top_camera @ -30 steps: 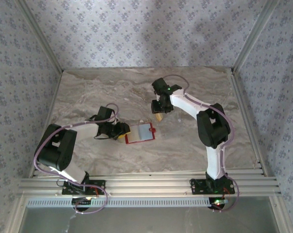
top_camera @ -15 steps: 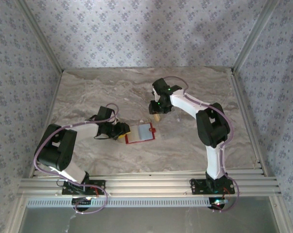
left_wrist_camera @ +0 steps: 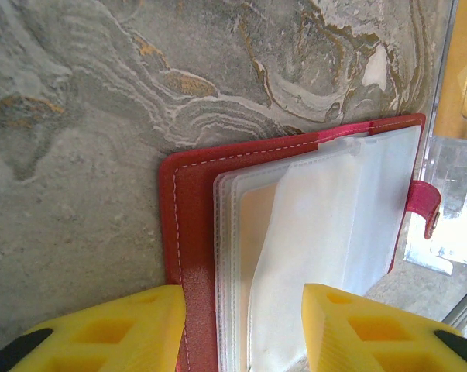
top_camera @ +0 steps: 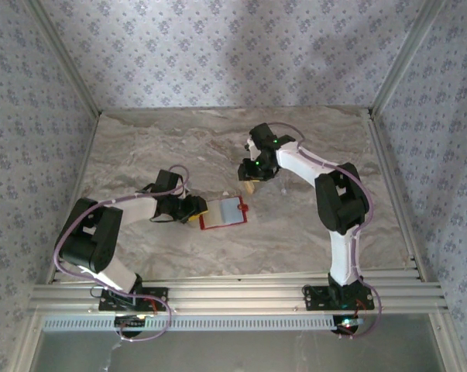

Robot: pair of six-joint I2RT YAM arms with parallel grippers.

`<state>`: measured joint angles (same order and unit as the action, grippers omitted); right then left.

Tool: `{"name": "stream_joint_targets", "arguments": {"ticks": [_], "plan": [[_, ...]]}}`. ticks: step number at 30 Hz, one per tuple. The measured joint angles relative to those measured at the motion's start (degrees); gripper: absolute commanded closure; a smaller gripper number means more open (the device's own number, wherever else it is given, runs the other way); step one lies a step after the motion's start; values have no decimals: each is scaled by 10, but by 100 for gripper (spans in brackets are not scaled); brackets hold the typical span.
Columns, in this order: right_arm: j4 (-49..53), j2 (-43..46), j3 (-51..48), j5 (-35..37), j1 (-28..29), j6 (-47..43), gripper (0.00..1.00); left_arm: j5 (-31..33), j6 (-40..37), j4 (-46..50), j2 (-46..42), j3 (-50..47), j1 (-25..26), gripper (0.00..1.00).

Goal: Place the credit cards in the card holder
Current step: Pick up the credit card from the storage box.

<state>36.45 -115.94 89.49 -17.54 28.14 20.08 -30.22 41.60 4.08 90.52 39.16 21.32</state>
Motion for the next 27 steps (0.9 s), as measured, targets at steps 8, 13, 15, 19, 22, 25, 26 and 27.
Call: {"name": "stream_joint_targets", "arguments": {"ticks": [8,13,15,19,22,25,26,27], "plan": [[-30,9,-23,-36,-21,9,69,0,0,0,0,0,0,55],[-53,14,-39,-63,-34,18,70,0,0,0,2,0,0,55],[-59,16,-43,-70,-37,21,70,0,0,0,3,0,-1,55],[-68,19,-49,-75,-41,28,73,-2,0,-1,3,0,-1,55],[-70,21,-50,-76,-43,29,74,-2,0,-1,3,0,-1,55],[-70,22,-50,-76,-43,30,75,-2,0,-1,3,0,-1,55],[-70,22,-50,-75,-43,30,74,-2,0,-1,3,0,-1,55],[-69,22,-50,-74,-43,30,72,-2,0,-1,3,0,-1,55]]}}
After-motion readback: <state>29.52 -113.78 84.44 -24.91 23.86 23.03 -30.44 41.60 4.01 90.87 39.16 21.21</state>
